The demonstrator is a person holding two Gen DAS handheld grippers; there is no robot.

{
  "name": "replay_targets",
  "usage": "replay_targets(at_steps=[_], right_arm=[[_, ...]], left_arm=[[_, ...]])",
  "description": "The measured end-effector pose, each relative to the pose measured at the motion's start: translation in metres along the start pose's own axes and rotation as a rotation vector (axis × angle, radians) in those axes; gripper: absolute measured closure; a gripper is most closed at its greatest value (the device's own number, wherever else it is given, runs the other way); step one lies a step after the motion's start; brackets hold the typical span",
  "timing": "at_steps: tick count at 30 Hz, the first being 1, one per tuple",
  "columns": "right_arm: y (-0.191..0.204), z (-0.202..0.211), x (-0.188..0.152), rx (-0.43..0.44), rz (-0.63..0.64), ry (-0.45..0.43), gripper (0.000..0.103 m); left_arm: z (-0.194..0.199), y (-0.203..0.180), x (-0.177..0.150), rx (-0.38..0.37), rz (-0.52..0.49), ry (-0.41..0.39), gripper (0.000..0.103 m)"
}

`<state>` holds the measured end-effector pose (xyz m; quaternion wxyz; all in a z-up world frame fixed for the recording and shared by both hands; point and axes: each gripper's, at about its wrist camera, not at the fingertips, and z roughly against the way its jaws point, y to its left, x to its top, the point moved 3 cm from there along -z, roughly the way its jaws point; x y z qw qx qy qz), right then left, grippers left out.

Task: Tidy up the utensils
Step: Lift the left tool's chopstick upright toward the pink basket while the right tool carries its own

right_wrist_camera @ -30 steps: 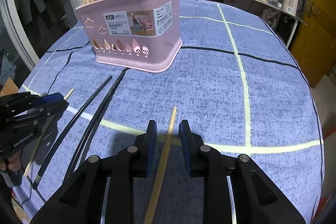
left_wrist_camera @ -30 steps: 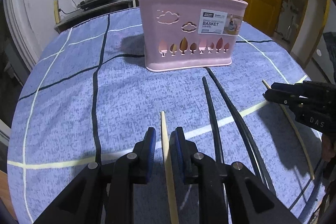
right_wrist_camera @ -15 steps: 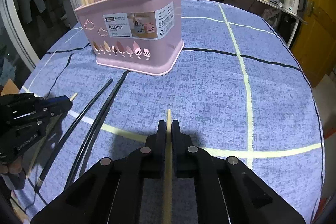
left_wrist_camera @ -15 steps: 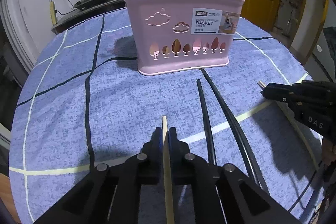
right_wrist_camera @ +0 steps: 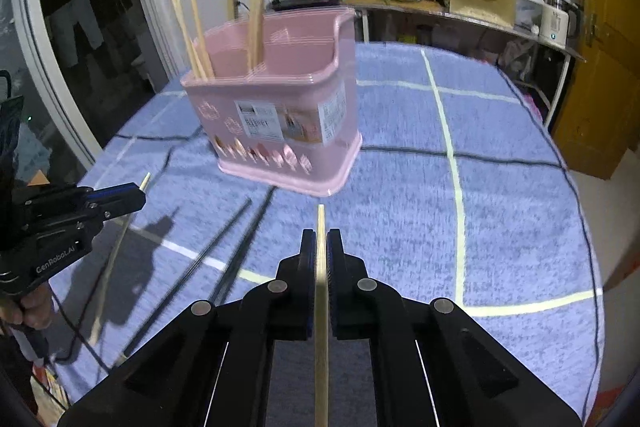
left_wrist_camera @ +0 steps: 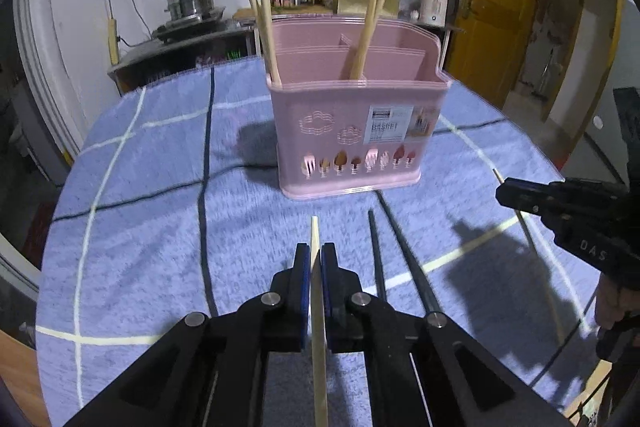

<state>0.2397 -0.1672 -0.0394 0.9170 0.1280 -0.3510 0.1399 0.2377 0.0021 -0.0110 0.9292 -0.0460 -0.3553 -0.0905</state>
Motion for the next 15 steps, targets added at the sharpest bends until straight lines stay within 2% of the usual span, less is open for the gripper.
replay_targets(at_steps=[15], right_arm=[[0.021,0.06,0.041,0.008,0.05,-0.164,0.098]], left_arm=[[0.076,0.013,0.043,-0.024,0.027,-0.162,0.098]])
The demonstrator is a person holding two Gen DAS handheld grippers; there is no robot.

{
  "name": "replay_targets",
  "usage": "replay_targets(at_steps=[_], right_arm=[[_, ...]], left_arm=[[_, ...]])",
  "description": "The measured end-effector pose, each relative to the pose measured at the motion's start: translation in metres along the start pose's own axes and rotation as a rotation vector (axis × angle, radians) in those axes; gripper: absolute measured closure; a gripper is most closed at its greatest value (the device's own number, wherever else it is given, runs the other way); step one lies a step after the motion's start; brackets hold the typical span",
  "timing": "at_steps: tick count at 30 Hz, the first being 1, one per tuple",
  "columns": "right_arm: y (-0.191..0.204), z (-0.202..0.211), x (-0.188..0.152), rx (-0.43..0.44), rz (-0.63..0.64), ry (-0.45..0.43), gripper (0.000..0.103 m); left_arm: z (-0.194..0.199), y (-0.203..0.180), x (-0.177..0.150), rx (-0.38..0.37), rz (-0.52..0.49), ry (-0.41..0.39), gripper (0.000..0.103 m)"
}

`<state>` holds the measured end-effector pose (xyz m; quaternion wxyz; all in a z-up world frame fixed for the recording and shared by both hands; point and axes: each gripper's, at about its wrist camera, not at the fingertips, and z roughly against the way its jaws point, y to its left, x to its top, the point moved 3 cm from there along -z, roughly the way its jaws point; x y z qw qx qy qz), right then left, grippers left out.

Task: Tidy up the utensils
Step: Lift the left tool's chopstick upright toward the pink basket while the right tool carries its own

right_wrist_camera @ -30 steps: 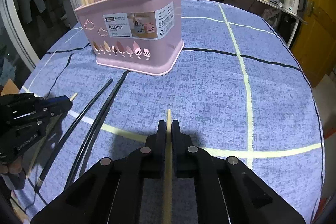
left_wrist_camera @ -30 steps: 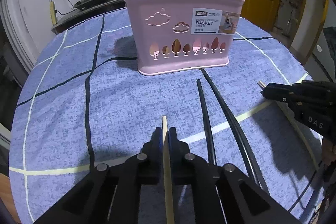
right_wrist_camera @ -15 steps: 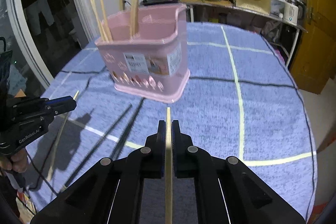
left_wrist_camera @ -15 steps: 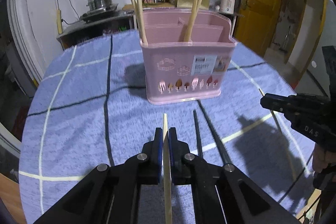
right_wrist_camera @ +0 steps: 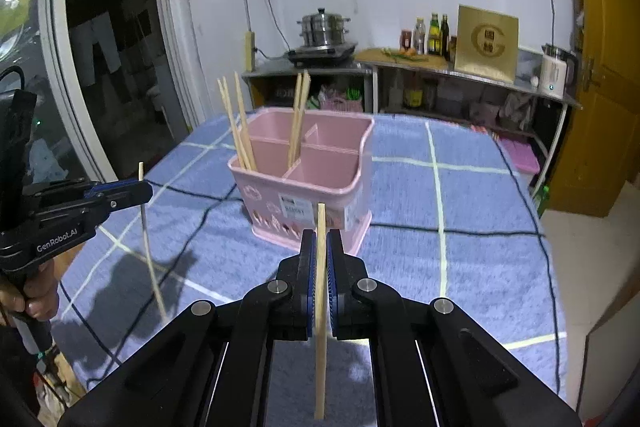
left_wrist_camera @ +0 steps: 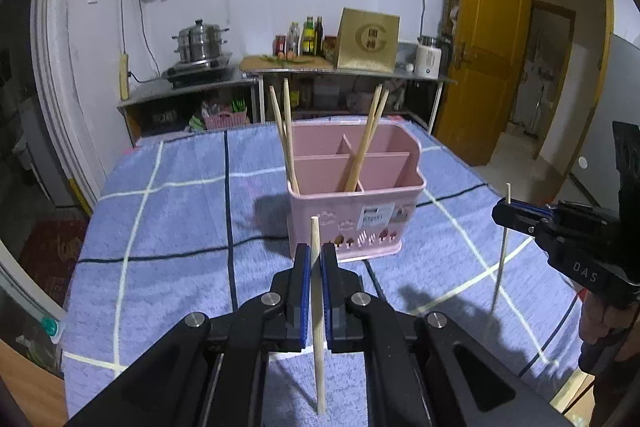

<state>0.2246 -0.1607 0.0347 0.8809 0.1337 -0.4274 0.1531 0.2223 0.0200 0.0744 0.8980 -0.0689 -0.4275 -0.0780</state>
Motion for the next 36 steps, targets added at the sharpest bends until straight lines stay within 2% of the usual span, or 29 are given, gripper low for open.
replay_targets(at_steps=[5,22,36], right_arm=[[0.005,0.01,0.005,0.002,0.006,-0.031,0.098],[0.007,0.029,0.0,-0.001,0.017,-0.049,0.098],[0.019,0.03,0.03,0.031,0.024,-0.11,0.098]], left_arm=[[0.012,-0.001,0.002,-0.008,0.002,-0.017,0.098],[0.032,-0.007,-0.008,-0.021,-0.002,-0.006,0.098],[0.038,-0.006,0.032,-0.06,0.023,-0.036,0.098]])
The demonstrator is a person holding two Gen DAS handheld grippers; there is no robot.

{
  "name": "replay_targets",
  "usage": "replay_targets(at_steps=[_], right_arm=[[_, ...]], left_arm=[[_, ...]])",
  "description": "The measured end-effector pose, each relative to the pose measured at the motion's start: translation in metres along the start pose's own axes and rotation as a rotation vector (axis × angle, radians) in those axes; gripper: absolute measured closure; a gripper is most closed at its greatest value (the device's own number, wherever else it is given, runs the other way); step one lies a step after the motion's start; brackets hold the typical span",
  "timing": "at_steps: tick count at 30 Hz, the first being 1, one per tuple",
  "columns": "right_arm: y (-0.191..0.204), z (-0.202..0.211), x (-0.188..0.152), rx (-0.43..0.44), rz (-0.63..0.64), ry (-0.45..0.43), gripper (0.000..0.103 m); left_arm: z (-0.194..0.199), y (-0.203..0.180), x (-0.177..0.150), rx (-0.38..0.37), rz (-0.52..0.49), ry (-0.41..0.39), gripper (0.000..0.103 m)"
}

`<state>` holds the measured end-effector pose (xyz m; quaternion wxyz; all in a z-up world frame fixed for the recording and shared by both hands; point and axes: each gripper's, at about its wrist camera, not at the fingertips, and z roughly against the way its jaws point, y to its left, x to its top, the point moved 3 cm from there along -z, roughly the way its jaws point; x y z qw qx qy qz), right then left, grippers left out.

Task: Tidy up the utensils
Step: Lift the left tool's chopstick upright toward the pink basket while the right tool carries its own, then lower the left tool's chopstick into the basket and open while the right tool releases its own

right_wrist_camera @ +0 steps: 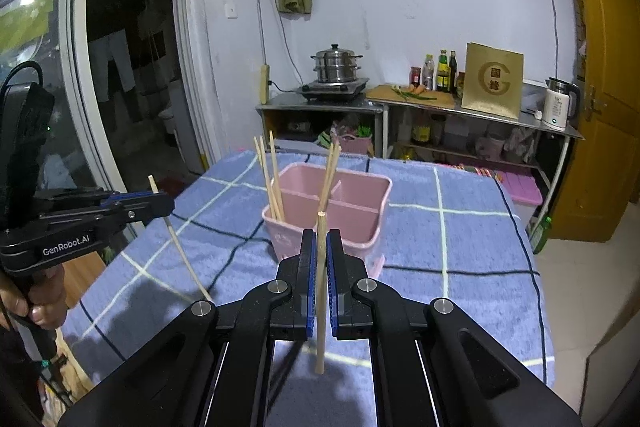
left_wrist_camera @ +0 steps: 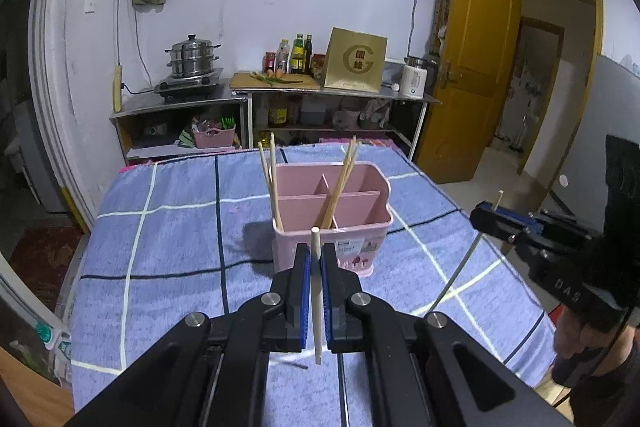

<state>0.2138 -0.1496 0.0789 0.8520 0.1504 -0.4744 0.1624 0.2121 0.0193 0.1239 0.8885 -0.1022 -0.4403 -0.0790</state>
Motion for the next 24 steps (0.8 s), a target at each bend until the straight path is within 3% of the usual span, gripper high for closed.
replay_targets(at_steps=[15,24], right_arm=[[0.0,-0.025,0.074,0.05,-0.057,-0.132,0.098],[-0.006,-0.048,0.097,0.072,-0.095,-0.197,0.098]], left_arm=[[-0.005,0.024,0.083,-0.02,0.091,-0.133,0.098],[-0.026,0.044,0.105,-0.037,0.143,-0.188,0.098]])
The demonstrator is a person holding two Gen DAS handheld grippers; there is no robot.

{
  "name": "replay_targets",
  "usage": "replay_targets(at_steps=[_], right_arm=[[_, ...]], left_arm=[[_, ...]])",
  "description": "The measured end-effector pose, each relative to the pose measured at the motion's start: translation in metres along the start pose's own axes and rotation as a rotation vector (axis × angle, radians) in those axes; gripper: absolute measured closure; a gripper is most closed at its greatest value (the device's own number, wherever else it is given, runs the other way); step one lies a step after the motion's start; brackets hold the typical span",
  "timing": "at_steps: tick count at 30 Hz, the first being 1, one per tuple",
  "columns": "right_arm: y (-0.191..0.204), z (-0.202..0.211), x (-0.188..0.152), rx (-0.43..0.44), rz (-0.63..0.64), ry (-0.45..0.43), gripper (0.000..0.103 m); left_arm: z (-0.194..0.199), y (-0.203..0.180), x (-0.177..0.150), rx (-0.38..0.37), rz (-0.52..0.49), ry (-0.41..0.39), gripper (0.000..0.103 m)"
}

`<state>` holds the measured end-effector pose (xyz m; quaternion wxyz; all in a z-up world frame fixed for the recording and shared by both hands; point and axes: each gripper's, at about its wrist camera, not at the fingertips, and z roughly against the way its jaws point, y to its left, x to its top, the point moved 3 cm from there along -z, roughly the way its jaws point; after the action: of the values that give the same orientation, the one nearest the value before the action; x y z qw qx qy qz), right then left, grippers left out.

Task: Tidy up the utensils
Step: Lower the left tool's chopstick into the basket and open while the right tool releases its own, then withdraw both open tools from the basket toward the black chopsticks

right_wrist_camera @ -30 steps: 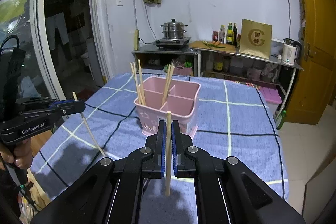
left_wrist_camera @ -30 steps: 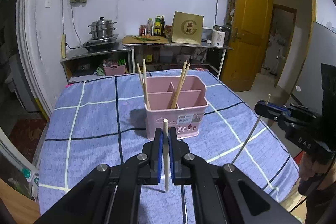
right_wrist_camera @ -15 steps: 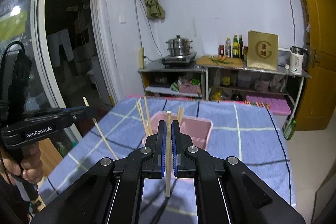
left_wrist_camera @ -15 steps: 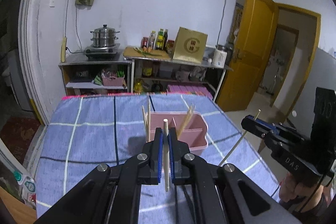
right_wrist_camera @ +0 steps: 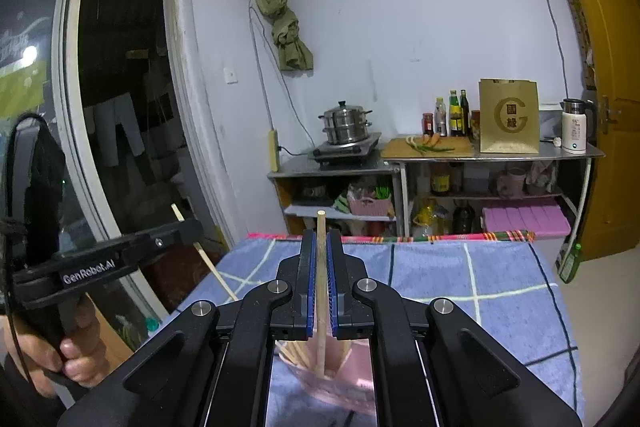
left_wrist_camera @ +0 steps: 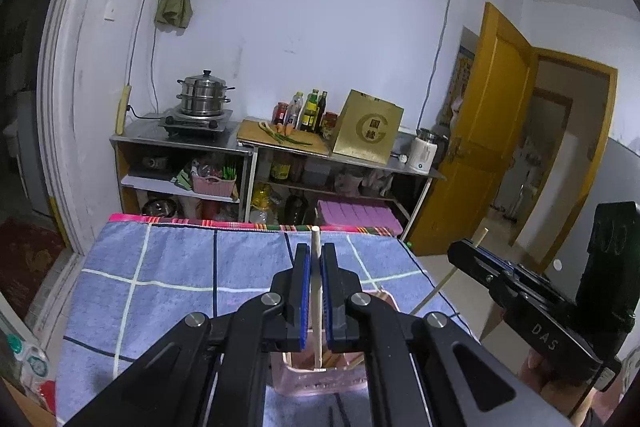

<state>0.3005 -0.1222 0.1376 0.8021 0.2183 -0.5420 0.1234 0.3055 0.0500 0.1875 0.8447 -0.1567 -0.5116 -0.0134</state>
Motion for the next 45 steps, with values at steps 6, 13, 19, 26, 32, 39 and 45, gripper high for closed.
replay_targets(at_steps=[6,13,19,26,32,39,45], right_arm=[[-0.004,-0.016,-0.005,-0.001,-0.007,-0.003,0.098],[-0.013,-0.038,-0.03,0.002,-0.028,0.067,0.098],[-0.016,-0.046,-0.045,-0.004,-0.033,0.107,0.098],[-0.02,-0.051,-0.059,-0.005,-0.038,0.147,0.098],[-0.023,-0.05,-0.064,-0.014,-0.033,0.169,0.091],[-0.021,-0.034,-0.066,-0.022,-0.018,0.153,0.082],[-0.017,-0.013,-0.073,-0.039,0.013,0.139,0.079]], left_arm=[[-0.019,0.008,-0.004,-0.008,0.013,-0.005,0.098],[-0.044,0.01,-0.023,0.008,-0.011,0.039,0.098],[-0.057,0.011,-0.041,0.024,-0.018,0.076,0.098],[-0.071,0.01,-0.061,0.037,-0.039,0.12,0.098],[-0.077,0.012,-0.073,0.049,-0.04,0.155,0.097],[-0.064,0.012,-0.08,0.057,-0.043,0.139,0.087],[-0.04,0.008,-0.09,0.06,-0.06,0.116,0.086]])
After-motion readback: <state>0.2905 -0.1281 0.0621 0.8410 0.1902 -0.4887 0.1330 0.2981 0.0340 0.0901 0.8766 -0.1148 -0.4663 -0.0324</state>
